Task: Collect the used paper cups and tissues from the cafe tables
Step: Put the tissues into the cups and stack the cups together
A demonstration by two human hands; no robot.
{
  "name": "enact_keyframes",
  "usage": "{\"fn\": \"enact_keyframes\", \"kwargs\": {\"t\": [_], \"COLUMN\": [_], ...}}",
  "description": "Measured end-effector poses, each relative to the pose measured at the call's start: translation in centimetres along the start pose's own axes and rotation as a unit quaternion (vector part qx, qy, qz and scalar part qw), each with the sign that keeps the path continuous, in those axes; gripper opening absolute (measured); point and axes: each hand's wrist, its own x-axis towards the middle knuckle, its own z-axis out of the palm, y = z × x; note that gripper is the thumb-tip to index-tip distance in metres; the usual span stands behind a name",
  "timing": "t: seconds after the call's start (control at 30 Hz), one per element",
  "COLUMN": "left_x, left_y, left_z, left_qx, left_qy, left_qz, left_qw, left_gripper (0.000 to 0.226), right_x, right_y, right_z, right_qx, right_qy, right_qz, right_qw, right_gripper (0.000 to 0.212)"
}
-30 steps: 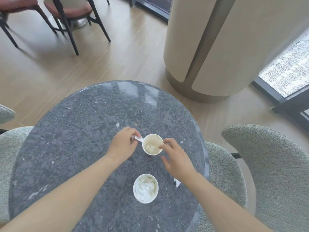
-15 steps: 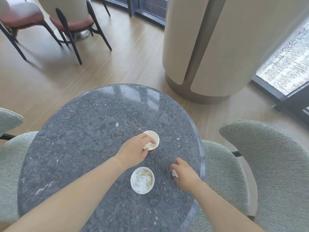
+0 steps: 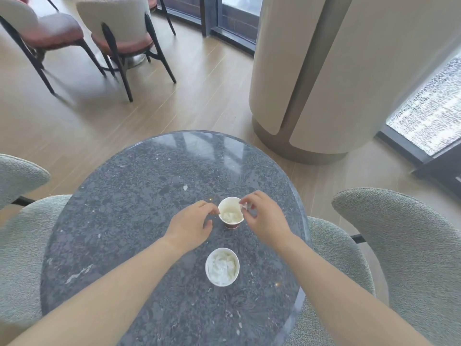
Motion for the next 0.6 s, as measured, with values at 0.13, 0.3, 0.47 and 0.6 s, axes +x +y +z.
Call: {"fn": "enact_keyframes", "kwargs": {"t": [0.13, 0.3, 0.47, 0.6], "left_x": [-0.7, -1.0, -2.4, -3.5], "left_y": [-0.6, -1.0, -0.4, -0.3], "left_z": [0.0, 0.4, 1.5, 2.1], "left_qx": [-0.007, -0.025, -0.07, -0.061], "left_qy": [-0.009, -0.036, -0.094, -0.144], "left_qz": [-0.005, -0.007, -0.016, 0.004], "left_qw": [1.0, 0.999, 0.993, 0.988], "left_gripper": [0.028, 0.022, 0.017, 0.02], "right_x": [0.0, -0.7, -1.0, -1.2], "right_y": [-0.6, 0.2, 0.7, 1.3], "right_z": [0.5, 0.9, 1.7, 2.5], "right_qx": [-0.034, -0.052, -0.101, -0.16], "right_qy": [-0.063, -0.08, -0.148, -0.177], "right_qz": [-0.005, 0.009, -0.004, 0.011], "right_qw": [0.997, 0.995, 0.984, 0.971], "right_gripper": [0.03, 0.033, 0.029, 0.023]}}
